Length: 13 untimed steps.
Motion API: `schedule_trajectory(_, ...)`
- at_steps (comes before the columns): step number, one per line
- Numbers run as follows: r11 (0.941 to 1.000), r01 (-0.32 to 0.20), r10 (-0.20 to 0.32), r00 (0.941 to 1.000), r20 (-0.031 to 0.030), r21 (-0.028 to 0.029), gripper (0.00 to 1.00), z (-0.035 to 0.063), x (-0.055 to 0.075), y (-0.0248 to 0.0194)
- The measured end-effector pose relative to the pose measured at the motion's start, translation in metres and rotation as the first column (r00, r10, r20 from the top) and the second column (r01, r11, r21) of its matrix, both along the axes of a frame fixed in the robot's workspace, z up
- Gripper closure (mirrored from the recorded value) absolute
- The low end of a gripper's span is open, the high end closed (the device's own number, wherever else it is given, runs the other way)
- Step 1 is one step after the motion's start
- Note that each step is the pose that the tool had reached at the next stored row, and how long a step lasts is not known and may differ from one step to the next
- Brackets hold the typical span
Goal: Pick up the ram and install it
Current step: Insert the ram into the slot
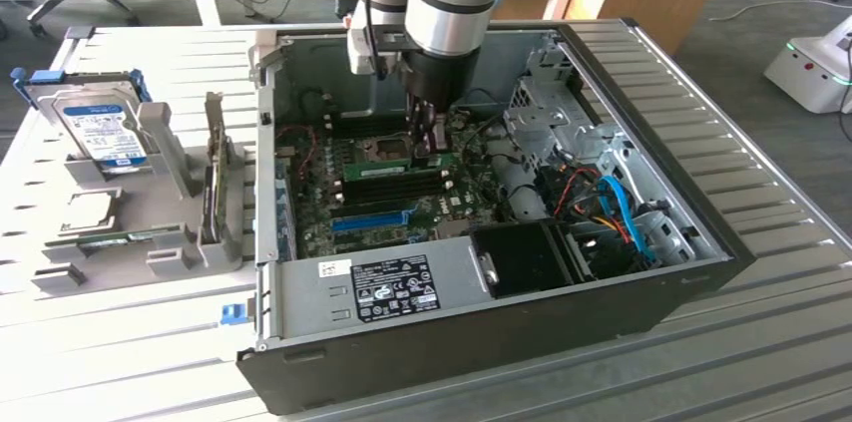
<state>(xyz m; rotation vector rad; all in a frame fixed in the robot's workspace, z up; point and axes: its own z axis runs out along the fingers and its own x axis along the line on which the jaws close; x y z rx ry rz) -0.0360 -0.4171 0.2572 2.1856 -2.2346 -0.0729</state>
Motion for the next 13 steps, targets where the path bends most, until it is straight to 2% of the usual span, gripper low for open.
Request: schedule_trajectory(13, 1.0000, 0.002, -0.002, 1.0000, 0.0000, 0.0001, 0.88, -0.0089, 0.0000, 0.0000)
